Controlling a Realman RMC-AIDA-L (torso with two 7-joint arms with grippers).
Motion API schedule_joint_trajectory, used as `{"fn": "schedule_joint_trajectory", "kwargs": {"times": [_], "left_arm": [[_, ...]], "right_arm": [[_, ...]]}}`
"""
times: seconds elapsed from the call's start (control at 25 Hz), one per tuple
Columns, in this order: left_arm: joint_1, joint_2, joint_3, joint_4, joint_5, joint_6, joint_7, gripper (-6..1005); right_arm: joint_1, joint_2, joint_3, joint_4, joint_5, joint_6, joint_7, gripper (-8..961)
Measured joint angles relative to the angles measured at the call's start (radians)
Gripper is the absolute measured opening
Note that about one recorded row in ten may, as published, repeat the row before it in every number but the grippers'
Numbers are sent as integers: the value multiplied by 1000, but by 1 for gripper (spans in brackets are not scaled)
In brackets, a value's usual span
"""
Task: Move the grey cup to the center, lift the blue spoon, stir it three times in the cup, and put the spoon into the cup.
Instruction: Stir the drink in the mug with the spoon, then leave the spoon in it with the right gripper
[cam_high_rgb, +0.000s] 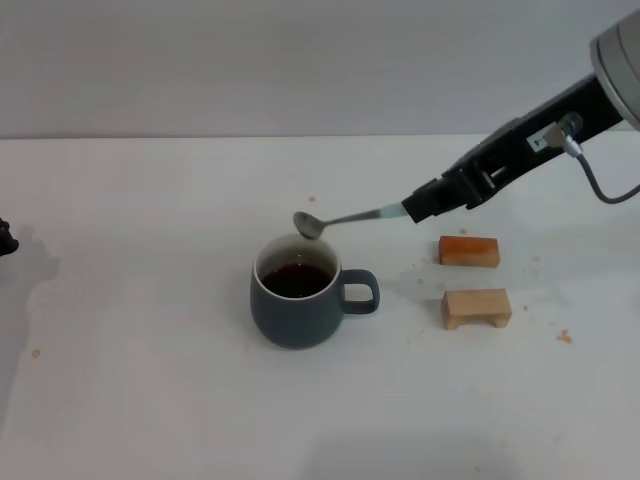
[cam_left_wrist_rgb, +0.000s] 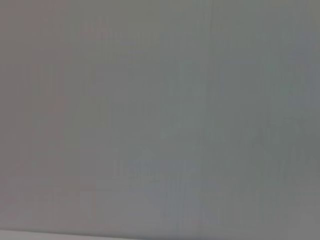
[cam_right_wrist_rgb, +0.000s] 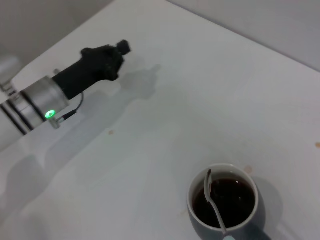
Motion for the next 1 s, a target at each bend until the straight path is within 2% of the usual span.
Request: {"fn": "schedule_joint_trajectory", "kwargs": {"times": [0.12,0.28,0.8,1.0], "left_arm": [[0,0,0,0,0,1,0,-2],[3,0,-2,-3,-4,2,0,-2],[8,-4,-5,-10,-5,13,1,-2],[10,-5,-4,-10,-5,16,-1,-2]], "right_arm": [[0,-3,-3,7,1,7,-1,120],[7,-21,5,-43,1,10,-12,120],[54,-27,0,-150,-29,12,-75,121],[83,-22,-2,-204,-75,-3,-114,121]]}}
